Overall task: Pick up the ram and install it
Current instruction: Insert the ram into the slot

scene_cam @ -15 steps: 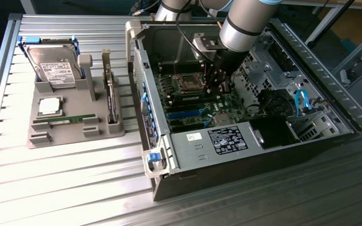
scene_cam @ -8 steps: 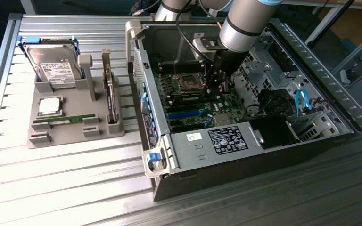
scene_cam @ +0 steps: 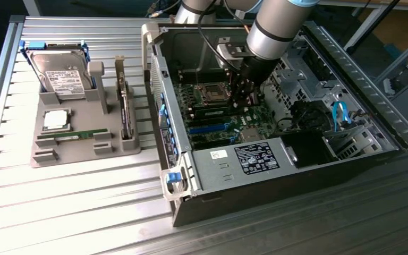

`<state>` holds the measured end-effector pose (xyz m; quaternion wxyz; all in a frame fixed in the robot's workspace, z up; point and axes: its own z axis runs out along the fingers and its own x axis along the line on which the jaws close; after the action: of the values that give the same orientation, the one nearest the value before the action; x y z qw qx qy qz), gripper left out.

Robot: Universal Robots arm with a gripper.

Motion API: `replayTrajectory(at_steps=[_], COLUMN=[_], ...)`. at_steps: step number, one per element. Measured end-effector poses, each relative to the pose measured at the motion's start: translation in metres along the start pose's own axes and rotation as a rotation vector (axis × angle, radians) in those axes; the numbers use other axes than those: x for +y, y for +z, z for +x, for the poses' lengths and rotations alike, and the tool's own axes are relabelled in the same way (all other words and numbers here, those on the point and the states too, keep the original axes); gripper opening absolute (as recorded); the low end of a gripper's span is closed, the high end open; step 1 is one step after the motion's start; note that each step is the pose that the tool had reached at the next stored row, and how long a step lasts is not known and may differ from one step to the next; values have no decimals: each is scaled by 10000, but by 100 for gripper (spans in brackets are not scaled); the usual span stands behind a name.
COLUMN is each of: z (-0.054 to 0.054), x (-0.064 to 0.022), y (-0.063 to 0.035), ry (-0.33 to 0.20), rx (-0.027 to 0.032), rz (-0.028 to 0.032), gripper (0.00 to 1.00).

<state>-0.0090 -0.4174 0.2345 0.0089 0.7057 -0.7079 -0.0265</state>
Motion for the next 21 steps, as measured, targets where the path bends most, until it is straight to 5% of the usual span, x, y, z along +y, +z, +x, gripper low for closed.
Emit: replayTrajectory(at_steps=[2, 12, 21], z=[0, -1, -7], x=[0, 2, 13], y=[0, -45, -304], ry=[1, 0, 0], rx=[1, 0, 2], rz=[-1, 0, 0], gripper=[32, 32, 32])
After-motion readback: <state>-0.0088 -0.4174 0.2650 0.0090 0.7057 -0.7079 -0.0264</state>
